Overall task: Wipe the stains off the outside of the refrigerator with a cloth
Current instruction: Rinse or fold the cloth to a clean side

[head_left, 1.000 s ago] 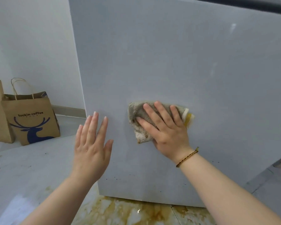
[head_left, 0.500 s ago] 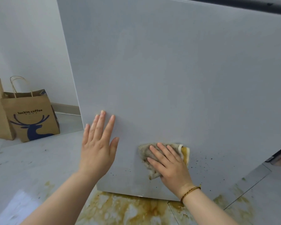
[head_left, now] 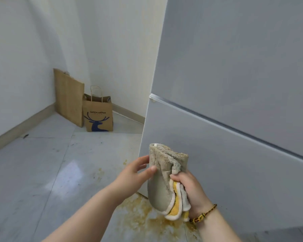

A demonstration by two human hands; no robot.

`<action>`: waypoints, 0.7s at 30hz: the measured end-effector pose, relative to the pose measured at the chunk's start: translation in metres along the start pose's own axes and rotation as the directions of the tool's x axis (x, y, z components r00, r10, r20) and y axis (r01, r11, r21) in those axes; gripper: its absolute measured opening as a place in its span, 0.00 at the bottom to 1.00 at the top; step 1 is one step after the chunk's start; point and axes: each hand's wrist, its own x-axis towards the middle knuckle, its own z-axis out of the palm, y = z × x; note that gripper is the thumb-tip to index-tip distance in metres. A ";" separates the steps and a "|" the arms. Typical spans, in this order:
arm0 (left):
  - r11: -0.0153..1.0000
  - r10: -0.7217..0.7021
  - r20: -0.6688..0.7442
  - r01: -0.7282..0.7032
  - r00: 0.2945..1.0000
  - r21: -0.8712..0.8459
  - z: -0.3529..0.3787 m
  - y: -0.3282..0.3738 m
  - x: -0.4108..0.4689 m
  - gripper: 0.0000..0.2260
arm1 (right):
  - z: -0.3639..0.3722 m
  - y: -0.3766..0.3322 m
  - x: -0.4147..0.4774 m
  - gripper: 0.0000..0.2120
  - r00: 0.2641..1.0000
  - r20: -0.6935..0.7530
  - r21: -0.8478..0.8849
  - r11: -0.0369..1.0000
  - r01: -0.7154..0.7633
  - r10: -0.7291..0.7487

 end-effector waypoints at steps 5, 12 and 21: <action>0.994 -0.041 -0.229 0.016 0.973 -0.110 -0.061 0.077 -0.079 0.06 | 0.097 -0.060 -0.045 0.12 0.990 0.142 -0.067 0.998 -0.012 0.021; 0.988 -0.058 -0.500 -0.021 0.864 -0.150 -0.170 0.124 -0.209 0.15 | 0.227 -0.104 -0.093 0.24 0.916 0.401 -0.386 0.905 0.180 -0.011; 0.994 -0.086 -0.724 0.010 0.685 -0.108 -0.302 0.079 -0.344 0.07 | 0.435 -0.077 -0.114 0.15 0.696 0.687 -0.710 0.401 0.579 0.209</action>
